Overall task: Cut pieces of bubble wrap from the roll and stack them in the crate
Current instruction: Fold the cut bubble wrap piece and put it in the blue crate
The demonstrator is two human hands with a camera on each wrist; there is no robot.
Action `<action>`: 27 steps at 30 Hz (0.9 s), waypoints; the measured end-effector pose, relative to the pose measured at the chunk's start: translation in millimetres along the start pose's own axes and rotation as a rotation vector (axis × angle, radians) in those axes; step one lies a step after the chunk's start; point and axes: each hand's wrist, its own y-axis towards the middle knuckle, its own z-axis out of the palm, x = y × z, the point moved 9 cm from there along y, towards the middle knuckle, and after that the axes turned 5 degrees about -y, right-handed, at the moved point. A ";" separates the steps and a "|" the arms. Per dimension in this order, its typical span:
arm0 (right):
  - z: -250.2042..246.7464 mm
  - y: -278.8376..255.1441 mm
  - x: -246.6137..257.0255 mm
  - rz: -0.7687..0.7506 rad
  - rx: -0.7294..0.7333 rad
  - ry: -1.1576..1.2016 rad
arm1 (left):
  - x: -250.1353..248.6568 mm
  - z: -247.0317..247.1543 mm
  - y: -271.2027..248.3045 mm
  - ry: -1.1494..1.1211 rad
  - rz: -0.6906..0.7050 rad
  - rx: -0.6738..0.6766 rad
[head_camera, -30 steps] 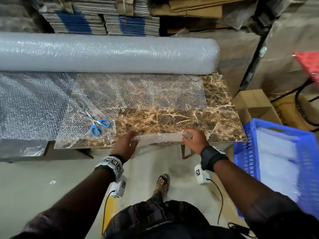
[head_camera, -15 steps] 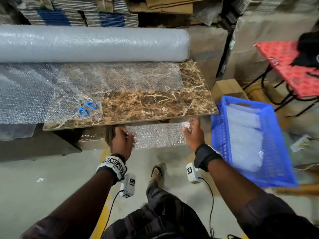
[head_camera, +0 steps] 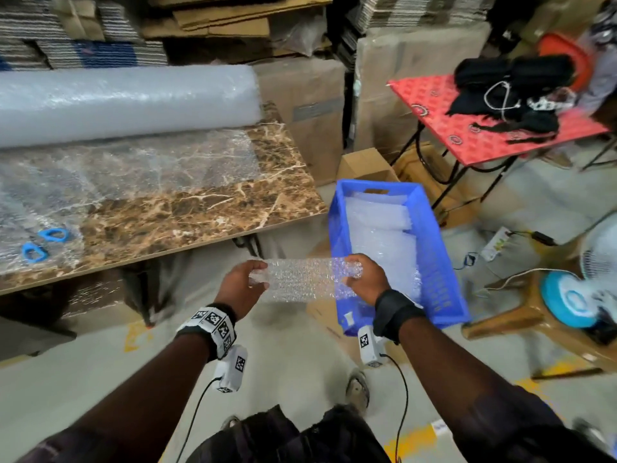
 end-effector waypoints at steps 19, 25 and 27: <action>-111.5 120.1 -255.9 0.287 0.252 -0.504 | -88.4 330.4 136.1 0.489 -0.334 0.399; -85.3 148.5 -278.3 0.247 0.273 -0.471 | -58.9 358.3 151.2 0.538 -0.439 0.428; -79.6 154.0 -285.0 0.266 0.264 -0.462 | -53.5 362.8 155.3 0.541 -0.448 0.410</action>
